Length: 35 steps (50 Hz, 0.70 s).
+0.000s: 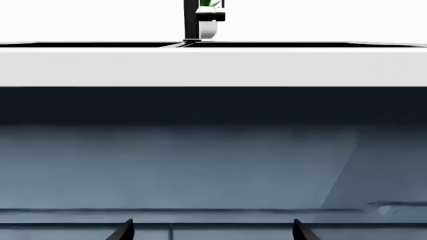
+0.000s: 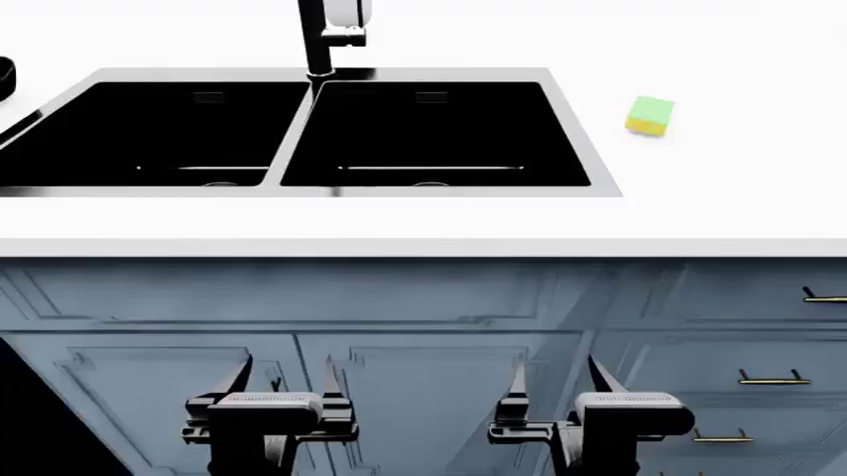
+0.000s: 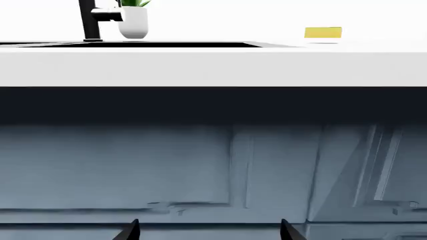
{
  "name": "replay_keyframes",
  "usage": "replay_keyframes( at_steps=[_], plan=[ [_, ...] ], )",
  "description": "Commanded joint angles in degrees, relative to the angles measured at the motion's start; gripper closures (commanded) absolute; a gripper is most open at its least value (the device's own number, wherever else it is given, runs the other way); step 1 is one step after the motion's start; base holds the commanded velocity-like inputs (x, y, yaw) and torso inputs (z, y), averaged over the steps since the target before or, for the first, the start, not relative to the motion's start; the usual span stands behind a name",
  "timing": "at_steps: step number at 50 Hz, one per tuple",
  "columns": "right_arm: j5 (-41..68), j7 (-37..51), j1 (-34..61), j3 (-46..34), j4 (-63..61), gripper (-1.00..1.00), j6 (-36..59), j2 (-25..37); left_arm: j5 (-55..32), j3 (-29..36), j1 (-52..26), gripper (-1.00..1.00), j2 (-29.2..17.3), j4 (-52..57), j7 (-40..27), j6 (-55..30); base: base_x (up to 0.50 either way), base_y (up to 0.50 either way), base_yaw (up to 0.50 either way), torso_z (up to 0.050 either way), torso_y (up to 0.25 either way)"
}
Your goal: Pick the pan and sponge and place them into the sink. Then turn on the water.
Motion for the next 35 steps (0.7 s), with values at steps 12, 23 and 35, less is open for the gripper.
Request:
replay_keyframes(
  at_steps=[12, 23, 35],
  plan=[
    [0.7, 4.4, 0.1, -3.9, 0.2, -1.00, -0.5, 2.7, -4.1, 2.8, 0.5, -1.00, -2.8, 0.7, -2.4, 0.0, 0.00, 0.00, 0.00, 0.018, 0.000],
    [0.7, 6.0, 0.1, -5.5, 0.0, -1.00, -0.6, 3.8, -4.8, 4.2, 0.6, -1.00, -3.8, 0.8, -3.4, 0.3, 0.00, 0.00, 0.00, 0.050, 0.000],
    [0.9, 7.2, 0.0, -6.7, -0.3, -1.00, -0.7, 4.7, -5.2, 5.4, 0.8, -1.00, -4.7, 1.1, -4.6, 1.0, 0.00, 0.00, 0.00, 0.050, 0.000]
  ],
)
